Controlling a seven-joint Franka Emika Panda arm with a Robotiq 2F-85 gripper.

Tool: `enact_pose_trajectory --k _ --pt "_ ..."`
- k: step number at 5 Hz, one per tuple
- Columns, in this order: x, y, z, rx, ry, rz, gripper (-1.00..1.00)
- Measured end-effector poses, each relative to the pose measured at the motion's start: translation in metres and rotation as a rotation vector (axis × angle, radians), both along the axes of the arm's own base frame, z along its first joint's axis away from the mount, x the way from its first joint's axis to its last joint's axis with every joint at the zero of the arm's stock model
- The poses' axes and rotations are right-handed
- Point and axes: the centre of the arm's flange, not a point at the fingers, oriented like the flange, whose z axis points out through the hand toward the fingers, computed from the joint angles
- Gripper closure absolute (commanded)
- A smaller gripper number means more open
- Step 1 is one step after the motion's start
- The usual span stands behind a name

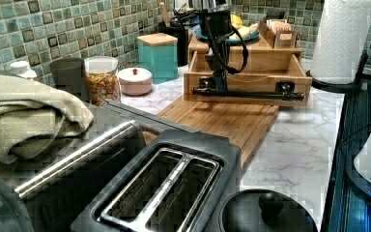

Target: Close the drawer.

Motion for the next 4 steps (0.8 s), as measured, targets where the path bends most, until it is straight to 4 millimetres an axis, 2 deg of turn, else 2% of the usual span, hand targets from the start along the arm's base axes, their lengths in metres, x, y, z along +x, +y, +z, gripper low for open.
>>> enact_pose_trajectory --k 2,3,4 --pt "-0.023 0.0 -0.019 0.017 0.043 0.112 1.0" --pt "-0.038 -0.002 -0.021 0.007 0.053 0.177 1.0" --pt "-0.045 -0.007 -0.023 0.005 0.045 0.191 1.0"
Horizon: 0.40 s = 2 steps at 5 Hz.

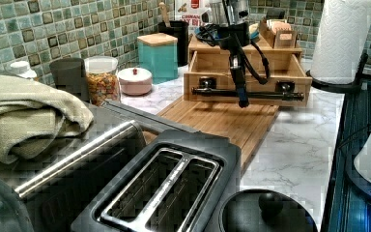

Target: Close the drawer.

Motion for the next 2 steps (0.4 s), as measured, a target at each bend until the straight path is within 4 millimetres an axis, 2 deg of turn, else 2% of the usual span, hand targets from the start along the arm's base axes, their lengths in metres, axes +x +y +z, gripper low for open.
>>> enact_pose_trajectory --k 1,2 --pt "0.009 -0.015 -0.005 0.0 -0.077 -0.033 1.0" --pt "0.012 -0.034 -0.019 0.006 -0.105 -0.041 1.0"
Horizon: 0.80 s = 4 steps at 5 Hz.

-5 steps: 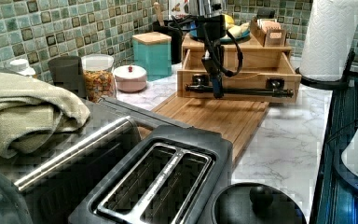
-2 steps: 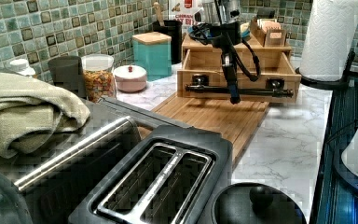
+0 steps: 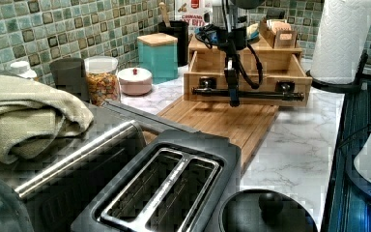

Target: Close the drawer.

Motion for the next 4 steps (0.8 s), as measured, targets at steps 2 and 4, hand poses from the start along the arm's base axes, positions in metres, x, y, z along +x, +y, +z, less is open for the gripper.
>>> enact_pose_trajectory --k 2,4 --pt "-0.02 -0.012 -0.004 -0.03 0.029 0.04 1.0" --pt "-0.018 -0.032 -0.008 -0.073 -0.031 0.204 1.0"
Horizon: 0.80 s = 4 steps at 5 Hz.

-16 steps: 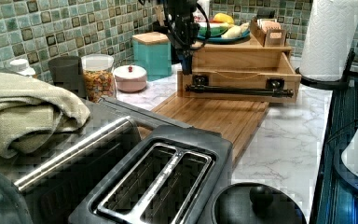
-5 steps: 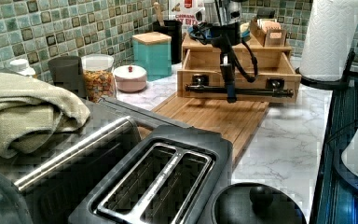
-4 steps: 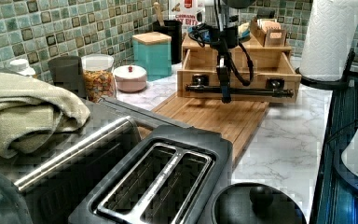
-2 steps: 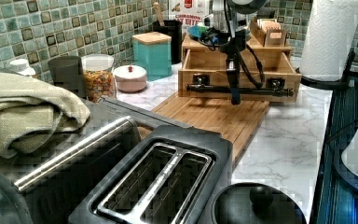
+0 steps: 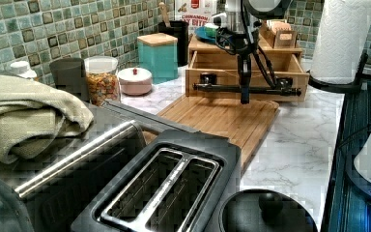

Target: Close the drawer.

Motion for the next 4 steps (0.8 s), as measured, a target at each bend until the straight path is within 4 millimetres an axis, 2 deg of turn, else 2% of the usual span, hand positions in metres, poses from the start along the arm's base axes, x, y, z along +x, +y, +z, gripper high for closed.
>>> enact_pose_trajectory --k 1,2,4 --pt "0.007 -0.023 -0.004 0.021 -0.002 0.041 1.0" --pt "0.011 -0.055 -0.01 0.029 -0.007 -0.032 1.0" --pt "0.015 -0.129 -0.007 0.048 -0.035 -0.08 1.0"
